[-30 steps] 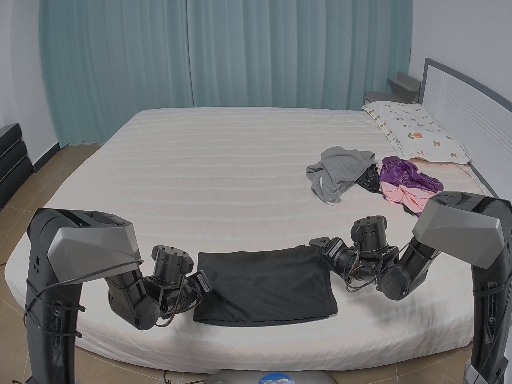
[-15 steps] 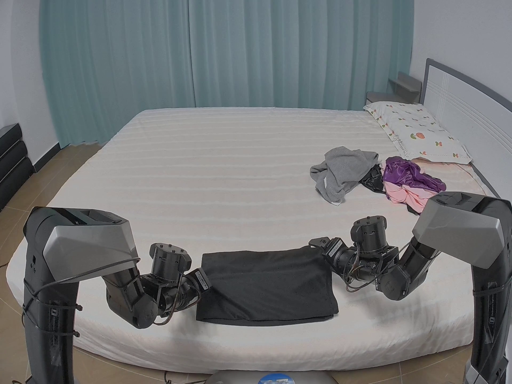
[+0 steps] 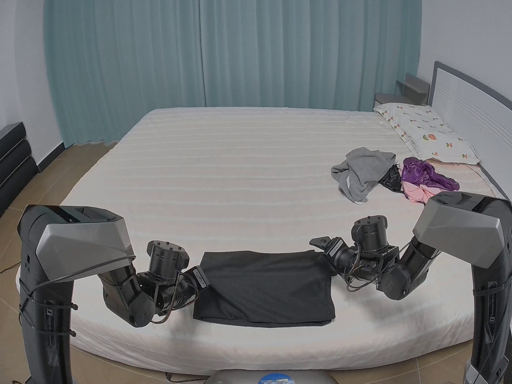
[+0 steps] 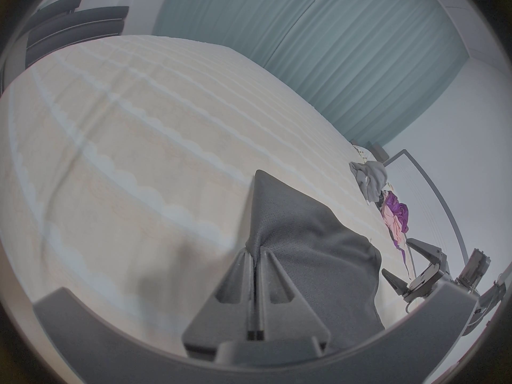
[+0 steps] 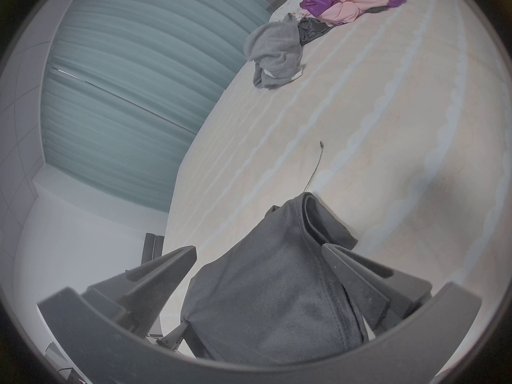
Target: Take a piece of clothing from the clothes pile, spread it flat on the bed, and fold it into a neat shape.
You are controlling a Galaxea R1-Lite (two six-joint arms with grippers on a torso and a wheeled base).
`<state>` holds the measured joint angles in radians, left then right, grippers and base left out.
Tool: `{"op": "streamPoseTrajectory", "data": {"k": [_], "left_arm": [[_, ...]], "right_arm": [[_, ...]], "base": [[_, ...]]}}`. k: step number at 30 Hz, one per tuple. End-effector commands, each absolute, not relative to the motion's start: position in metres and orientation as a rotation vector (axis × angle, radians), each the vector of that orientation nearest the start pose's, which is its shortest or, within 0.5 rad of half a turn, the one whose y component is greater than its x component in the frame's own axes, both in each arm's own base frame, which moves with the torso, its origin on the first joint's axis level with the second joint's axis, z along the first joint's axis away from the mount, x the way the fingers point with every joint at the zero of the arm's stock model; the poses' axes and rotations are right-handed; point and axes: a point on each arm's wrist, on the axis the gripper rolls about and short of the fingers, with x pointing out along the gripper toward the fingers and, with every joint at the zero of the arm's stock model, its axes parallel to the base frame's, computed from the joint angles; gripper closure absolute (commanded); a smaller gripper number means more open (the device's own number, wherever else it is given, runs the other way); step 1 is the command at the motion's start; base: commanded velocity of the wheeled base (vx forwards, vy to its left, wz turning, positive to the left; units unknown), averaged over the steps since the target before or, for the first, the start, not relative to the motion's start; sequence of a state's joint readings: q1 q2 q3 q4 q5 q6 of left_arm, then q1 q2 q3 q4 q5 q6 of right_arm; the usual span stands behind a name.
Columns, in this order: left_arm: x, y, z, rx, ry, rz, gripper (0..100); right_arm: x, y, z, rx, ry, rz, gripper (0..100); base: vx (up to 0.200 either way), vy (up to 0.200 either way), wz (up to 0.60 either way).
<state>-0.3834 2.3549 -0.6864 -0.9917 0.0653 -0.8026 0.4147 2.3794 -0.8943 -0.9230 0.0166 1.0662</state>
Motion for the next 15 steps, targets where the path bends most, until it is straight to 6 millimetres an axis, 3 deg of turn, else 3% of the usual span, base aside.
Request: {"op": "streamPoseTrajectory", "data": {"k": [1, 15], "left_arm": [[0.3232, -0.1294, -0.0312, -0.602, 0.742, 0.001, 100], [0.3212, -0.1301, -0.0349, -0.571, 0.782, 0.045, 100]], "right_arm": [[0.3607, 0.1583, -0.0150, 0.911, 0.716, 0.081, 0], [0.3608, 0.1584, -0.0148, 0.911, 0.714, 0.082, 0]], "base": [[0.000, 0.200, 0.00], [0.000, 0.200, 0.00]]}}
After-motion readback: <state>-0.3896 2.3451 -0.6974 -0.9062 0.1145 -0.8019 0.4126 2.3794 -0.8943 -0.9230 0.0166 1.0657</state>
